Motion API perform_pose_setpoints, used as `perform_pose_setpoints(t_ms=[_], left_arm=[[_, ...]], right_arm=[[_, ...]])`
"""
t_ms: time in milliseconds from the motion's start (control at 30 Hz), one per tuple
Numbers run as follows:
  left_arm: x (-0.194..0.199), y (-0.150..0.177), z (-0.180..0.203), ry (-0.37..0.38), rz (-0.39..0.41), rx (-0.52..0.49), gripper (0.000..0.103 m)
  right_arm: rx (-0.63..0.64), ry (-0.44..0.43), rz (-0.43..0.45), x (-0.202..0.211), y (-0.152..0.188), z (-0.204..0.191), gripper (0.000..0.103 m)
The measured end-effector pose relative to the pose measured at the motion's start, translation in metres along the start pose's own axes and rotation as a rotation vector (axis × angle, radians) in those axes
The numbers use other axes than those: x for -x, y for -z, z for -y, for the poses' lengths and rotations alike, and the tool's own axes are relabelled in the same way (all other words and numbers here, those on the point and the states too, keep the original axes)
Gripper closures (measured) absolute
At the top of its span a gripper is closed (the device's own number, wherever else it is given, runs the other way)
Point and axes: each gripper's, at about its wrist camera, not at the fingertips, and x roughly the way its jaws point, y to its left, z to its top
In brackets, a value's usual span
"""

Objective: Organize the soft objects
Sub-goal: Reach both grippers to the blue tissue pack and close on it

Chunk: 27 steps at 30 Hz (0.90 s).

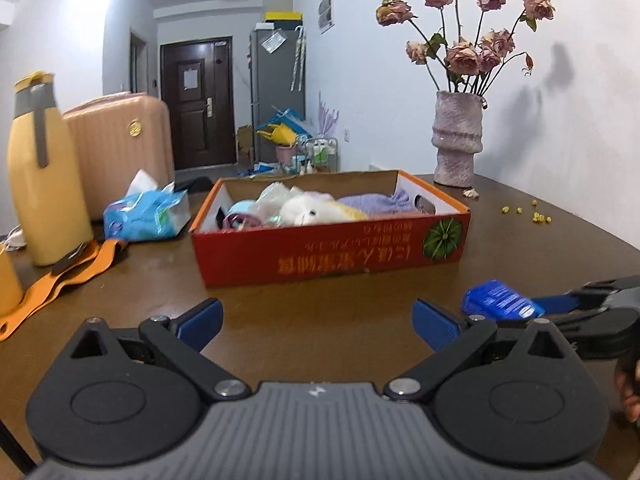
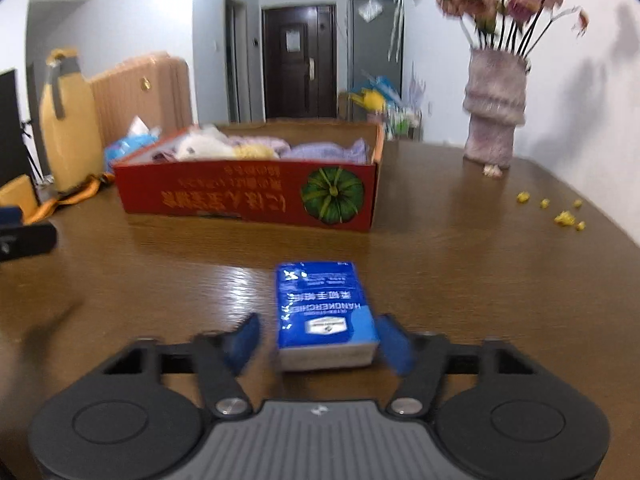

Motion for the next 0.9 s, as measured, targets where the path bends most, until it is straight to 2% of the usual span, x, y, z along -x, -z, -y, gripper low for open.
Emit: perform_pose_setpoints(t_ms=[67, 167, 200, 233, 300, 333, 400, 467, 500, 533, 567, 600, 633, 667, 700, 733, 833, 900], left_arm=[[-0.01, -0.004, -0.001, 0.03, -0.001, 0.011, 0.0], [-0.022, -0.006, 0.0, 0.094, -0.022, 0.026, 0.0], [-0.027, -0.004, 0.002, 0.118, -0.04, 0.025, 0.0], [-0.031, -0.002, 0.005, 0.144, -0.061, 0.023, 0.001], [-0.036, 0.004, 0.008, 0.199, -0.094, 0.034, 0.004], [-0.039, 0.007, 0.008, 0.228, -0.107, 0.054, 0.006], [-0.046, 0.008, 0.009, 0.267, -0.139, 0.094, 0.013], [-0.056, 0.008, 0.014, 0.313, -0.186, 0.141, 0.029], [-0.061, 0.009, 0.016, 0.33, -0.207, 0.154, 0.032], [-0.067, 0.01, 0.018, 0.33, -0.23, 0.168, 0.042], [-0.072, 0.011, 0.02, 0.315, -0.249, 0.177, 0.054], [-0.077, 0.012, 0.021, 0.307, -0.262, 0.187, 0.056], [-0.078, 0.012, 0.021, 0.316, -0.262, 0.214, 0.063], [-0.078, 0.011, 0.021, 0.336, -0.269, 0.232, 0.077], [-0.079, 0.01, 0.021, 0.363, -0.276, 0.244, 0.083], [-0.079, 0.011, 0.022, 0.379, -0.284, 0.253, 0.087], [-0.075, 0.015, 0.023, 0.362, -0.29, 0.286, 0.087], [-0.066, 0.015, 0.022, 0.354, -0.323, 0.327, 0.087]], right_arm=[[0.025, -0.041, 0.01, -0.005, -0.002, -0.004, 0.052], [0.19, -0.251, 0.022, 0.001, 0.002, -0.022, 0.052], [0.265, -0.289, 0.004, 0.002, 0.005, -0.029, 0.05], [0.328, -0.27, 0.005, 0.005, 0.009, -0.034, 0.04], [0.354, -0.146, 0.027, 0.01, 0.013, -0.035, 0.022], [0.335, -0.123, 0.037, 0.014, 0.013, -0.031, 0.025], [0.25, -0.142, 0.035, 0.022, 0.011, -0.014, 0.025], [0.136, -0.163, 0.054, 0.031, 0.007, 0.005, 0.026], [0.052, -0.191, 0.063, 0.032, 0.004, 0.016, 0.031], [-0.049, -0.229, 0.059, 0.031, 0.002, 0.026, 0.042], [-0.157, -0.269, 0.038, 0.026, 0.001, 0.034, 0.048], [-0.247, -0.303, 0.004, 0.02, 0.002, 0.041, 0.059], [-0.306, -0.335, -0.036, 0.011, 0.002, 0.043, 0.066], [-0.337, -0.345, -0.049, 0.005, 0.003, 0.041, 0.069], [-0.346, -0.331, -0.054, 0.001, 0.004, 0.038, 0.075], [-0.349, -0.322, -0.053, -0.003, 0.004, 0.034, 0.075], [-0.376, -0.321, -0.042, -0.006, 0.008, 0.031, 0.076], [-0.413, -0.33, -0.051, -0.001, 0.013, 0.032, 0.078]])
